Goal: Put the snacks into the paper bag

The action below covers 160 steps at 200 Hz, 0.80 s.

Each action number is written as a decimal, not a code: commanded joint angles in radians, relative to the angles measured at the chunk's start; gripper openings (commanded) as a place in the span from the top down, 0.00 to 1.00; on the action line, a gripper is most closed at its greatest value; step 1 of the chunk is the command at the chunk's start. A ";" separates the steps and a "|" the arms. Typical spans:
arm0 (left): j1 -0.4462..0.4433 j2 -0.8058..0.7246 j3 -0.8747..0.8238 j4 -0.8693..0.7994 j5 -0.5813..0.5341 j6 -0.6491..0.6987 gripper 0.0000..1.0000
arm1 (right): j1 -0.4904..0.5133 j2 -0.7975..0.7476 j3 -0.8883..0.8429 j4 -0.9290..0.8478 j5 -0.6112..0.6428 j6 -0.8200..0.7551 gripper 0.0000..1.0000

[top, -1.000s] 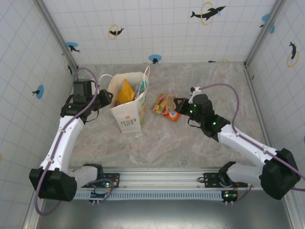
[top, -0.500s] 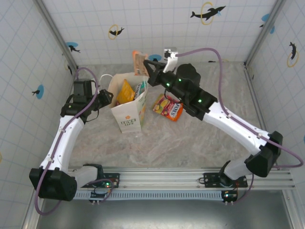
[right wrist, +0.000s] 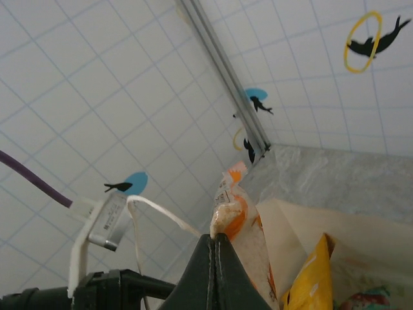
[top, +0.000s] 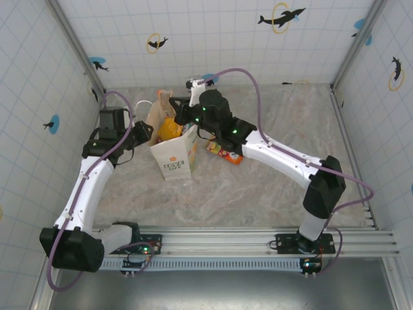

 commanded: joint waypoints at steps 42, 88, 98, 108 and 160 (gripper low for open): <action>0.004 -0.006 0.021 0.004 0.001 -0.004 0.74 | 0.018 0.056 0.127 -0.065 -0.041 0.037 0.80; 0.004 -0.006 0.018 0.003 0.001 -0.003 0.74 | 0.008 0.016 0.136 -0.164 0.003 -0.007 0.57; 0.003 -0.008 0.019 0.002 0.000 -0.001 0.74 | 0.005 -0.016 0.101 -0.165 0.014 -0.016 0.57; 0.004 -0.009 0.017 0.004 0.001 -0.003 0.74 | -0.001 -0.054 0.055 -0.161 0.029 -0.029 0.57; 0.003 -0.009 0.005 0.009 -0.001 -0.003 0.74 | -0.077 -0.269 -0.282 -0.171 0.071 0.025 0.54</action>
